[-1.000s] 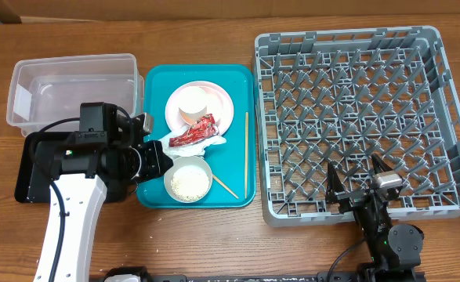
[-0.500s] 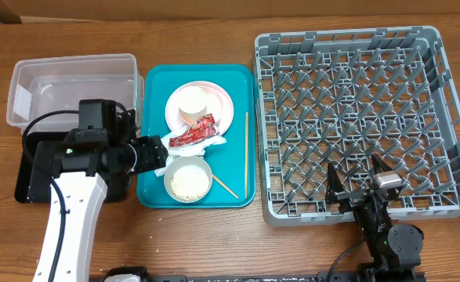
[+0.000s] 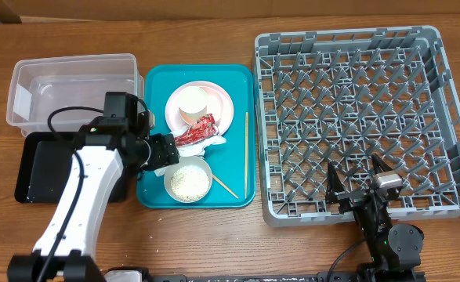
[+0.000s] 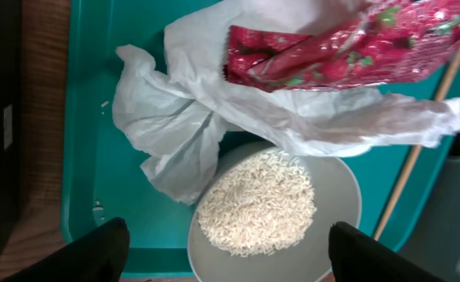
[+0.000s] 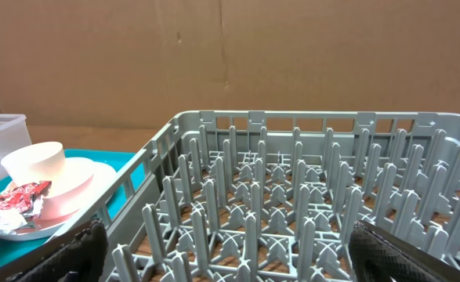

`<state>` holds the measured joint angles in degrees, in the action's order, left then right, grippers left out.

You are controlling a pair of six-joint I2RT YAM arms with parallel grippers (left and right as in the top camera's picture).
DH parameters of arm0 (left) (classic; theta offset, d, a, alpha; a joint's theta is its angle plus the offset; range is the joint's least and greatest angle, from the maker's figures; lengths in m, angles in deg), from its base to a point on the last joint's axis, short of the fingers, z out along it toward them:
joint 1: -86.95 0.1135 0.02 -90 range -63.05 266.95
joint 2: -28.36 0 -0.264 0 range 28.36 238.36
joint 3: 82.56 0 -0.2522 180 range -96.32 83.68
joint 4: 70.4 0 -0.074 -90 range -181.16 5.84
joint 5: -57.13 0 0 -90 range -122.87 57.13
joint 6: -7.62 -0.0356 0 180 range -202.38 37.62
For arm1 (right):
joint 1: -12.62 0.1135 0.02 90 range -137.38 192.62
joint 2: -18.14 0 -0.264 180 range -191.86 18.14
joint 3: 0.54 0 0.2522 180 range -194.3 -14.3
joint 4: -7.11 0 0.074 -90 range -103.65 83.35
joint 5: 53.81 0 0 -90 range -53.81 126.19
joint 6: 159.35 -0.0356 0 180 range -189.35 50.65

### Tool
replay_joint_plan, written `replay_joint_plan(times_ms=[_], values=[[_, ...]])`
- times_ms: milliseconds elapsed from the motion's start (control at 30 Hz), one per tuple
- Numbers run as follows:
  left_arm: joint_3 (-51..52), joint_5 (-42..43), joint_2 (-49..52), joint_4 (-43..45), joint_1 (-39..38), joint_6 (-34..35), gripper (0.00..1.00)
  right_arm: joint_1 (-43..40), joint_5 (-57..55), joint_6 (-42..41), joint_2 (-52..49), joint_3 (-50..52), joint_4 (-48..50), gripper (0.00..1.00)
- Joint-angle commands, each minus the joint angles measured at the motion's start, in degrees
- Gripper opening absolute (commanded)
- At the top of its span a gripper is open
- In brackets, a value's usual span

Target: Sort waste into correct bins and load items into the dishwasher

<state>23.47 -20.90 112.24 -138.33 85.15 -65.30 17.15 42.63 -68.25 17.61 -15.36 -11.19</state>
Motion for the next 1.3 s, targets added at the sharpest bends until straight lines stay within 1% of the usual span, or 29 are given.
replay_joint_plan(times_ms=[0,100,233,267,300,333,433,533,667,733,833,933,1067,1267], values=[[-1.01,0.44,2.21,0.20,-0.55,2.43,0.76,-0.15,-0.35,0.02,0.37,0.61,0.28,1.00],[-1.01,3.17,3.32,-0.20,-1.81,2.25,0.72,-0.15,-0.35,0.02,0.37,0.61,0.28,1.00],[-1.01,2.89,3.39,-0.68,-4.61,2.23,0.68,-0.15,-0.35,0.02,0.37,0.61,0.28,1.00],[-1.01,2.91,3.39,-0.70,-5.53,2.25,0.66,-0.15,-0.35,0.02,0.37,0.61,0.28,1.00],[-1.01,2.89,3.39,-0.90,-7.54,2.27,0.61,-0.15,-0.35,0.02,0.37,0.61,0.28,1.00],[-1.01,2.69,3.39,-1.09,-8.61,2.27,0.61,-0.15,-0.35,0.02,0.37,0.61,0.28,1.00],[-0.96,-0.92,3.39,-2.01,-12.52,3.32,0.58,-0.15,-0.35,0.02,0.37,0.61,0.28,1.00],[-0.90,-6.03,3.41,-2.54,-16.44,6.93,0.58,-0.15,-0.35,0.02,0.37,0.61,0.28,1.00],[-0.90,-6.69,3.45,-1.31,-21.00,8.52,0.57,-0.15,-0.35,0.02,0.37,0.61,0.28,1.00],[-0.90,-7.91,3.52,-0.33,-23.06,9.44,0.54,-0.15,-0.35,0.02,0.37,0.61,0.28,1.00],[-0.90,-12.26,3.74,0.83,-25.75,11.34,0.48,-0.15,-0.35,0.02,0.37,0.61,0.28,1.00],[-0.90,-15.52,3.87,0.94,-27.39,12.72,0.42,-0.17,-0.35,0.02,0.37,0.61,0.28,1.00],[-0.90,-15.39,3.89,1.31,-28.26,13.42,0.38,-0.15,-0.35,0.02,0.37,0.61,0.28,1.00],[-0.37,-14.49,3.89,3.17,-29.59,13.42,0.37,-0.15,-0.35,0.02,0.37,0.61,0.28,1.00]])
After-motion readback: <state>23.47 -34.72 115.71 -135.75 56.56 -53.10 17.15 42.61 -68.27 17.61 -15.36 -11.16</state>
